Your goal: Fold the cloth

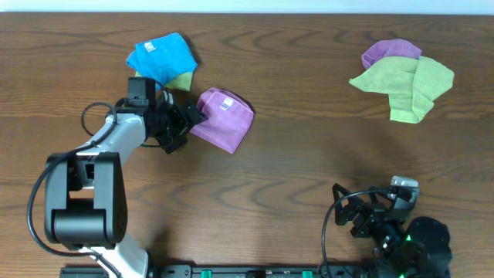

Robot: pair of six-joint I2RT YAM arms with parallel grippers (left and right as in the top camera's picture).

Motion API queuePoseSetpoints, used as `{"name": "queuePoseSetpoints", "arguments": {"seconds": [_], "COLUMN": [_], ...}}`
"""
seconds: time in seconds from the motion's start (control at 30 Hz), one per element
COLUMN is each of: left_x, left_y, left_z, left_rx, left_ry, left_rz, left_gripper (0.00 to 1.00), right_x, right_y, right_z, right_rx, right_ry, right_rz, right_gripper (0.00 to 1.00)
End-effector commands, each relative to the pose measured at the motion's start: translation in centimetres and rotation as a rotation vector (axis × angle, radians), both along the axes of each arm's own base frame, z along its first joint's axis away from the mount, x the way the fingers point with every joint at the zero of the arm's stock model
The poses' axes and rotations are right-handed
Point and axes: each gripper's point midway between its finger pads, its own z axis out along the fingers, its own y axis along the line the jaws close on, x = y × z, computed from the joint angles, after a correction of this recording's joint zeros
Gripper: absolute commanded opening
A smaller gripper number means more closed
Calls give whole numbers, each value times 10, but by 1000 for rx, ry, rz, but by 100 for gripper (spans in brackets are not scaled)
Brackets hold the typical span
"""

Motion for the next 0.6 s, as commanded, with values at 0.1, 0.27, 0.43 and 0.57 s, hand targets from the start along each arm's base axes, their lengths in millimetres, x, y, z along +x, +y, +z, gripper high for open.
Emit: {"name": "queuePoseSetpoints", "arguments": {"seconds": [0.1,0.27,0.43,0.57], "left_x": [4,5,2,2], "left_y": [-9,-14,-19,-20], "left_z": [2,-7,-15,-18], "left_rx": [-26,7,56,107], "left_ry": [-25,-19,-23,-36], "left_rz": [48,101,101,101], "left_gripper": [95,95,96,89], "right_x": [0,0,0,0], "right_y": [-2,-2,-2,-2], "right_z": [-1,-1,-1,-1], "right_rx": [12,12,12,12], "right_ry": [4,4,4,4], "right_rz": [-19,-19,-19,-19], "right_gripper": [99,99,99,99]}}
